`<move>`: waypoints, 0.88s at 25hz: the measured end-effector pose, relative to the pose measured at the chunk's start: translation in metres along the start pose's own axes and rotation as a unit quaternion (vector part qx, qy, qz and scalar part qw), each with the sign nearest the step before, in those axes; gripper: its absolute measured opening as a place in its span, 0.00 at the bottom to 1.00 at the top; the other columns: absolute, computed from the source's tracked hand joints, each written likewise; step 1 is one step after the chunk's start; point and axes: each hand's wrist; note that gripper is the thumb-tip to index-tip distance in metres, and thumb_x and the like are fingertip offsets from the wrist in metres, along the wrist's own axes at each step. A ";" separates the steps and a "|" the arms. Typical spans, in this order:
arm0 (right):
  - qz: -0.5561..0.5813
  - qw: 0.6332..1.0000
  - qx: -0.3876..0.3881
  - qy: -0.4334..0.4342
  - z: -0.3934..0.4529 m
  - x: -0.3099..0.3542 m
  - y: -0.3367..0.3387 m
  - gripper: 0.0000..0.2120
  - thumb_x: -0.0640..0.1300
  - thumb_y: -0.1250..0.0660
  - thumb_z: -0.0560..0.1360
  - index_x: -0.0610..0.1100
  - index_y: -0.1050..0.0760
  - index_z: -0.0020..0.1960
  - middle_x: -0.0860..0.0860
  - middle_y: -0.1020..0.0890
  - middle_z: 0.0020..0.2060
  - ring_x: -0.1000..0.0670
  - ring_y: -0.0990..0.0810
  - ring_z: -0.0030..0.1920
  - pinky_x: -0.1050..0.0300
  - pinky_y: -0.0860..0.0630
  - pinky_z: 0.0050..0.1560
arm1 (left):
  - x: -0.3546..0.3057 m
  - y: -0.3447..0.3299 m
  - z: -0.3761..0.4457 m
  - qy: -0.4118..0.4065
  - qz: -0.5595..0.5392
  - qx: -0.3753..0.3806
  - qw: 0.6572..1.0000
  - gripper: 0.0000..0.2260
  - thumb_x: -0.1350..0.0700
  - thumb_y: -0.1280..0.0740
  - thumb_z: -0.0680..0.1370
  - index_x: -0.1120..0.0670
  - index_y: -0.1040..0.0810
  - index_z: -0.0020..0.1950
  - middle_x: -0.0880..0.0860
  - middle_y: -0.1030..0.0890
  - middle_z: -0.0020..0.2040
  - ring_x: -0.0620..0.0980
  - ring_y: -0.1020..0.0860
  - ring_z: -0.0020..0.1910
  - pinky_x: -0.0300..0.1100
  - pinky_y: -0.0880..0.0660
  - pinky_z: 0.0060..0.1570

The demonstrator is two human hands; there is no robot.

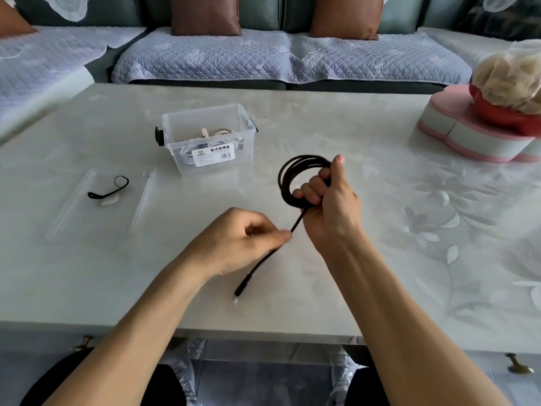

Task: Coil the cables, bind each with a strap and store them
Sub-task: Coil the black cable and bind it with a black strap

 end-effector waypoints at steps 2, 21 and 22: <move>0.012 1.000 -0.008 0.012 0.003 0.002 0.001 0.19 0.52 0.42 0.83 0.44 0.35 0.37 0.52 0.43 0.24 0.51 0.44 0.24 0.57 0.34 0.30 | 0.004 -0.007 0.000 -0.018 0.106 0.018 0.994 0.08 0.46 0.27 0.74 0.50 0.16 0.41 0.43 0.17 0.35 0.40 0.22 0.34 0.33 0.28 0.35; -0.350 0.913 0.207 -0.045 -0.015 -0.001 0.008 0.19 0.50 0.43 0.83 0.47 0.41 0.35 0.51 0.45 0.28 0.48 0.48 0.30 0.52 0.45 0.36 | 0.009 0.017 0.014 -0.076 -0.135 -0.271 0.950 0.06 0.57 0.32 0.79 0.54 0.18 0.44 0.48 0.17 0.36 0.43 0.20 0.34 0.33 0.25 0.36; -0.345 0.913 0.209 -0.063 -0.015 -0.002 0.008 0.19 0.50 0.43 0.83 0.46 0.39 0.35 0.50 0.46 0.30 0.48 0.48 0.31 0.52 0.45 0.37 | 0.012 0.014 0.014 -0.129 -0.025 -0.305 0.943 0.04 0.56 0.31 0.78 0.54 0.18 0.44 0.47 0.17 0.37 0.43 0.20 0.35 0.33 0.26 0.37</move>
Point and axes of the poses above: each hand's wrist, its own z-axis towards the middle knuckle, its own y-axis out of the back of the hand, x = y × z
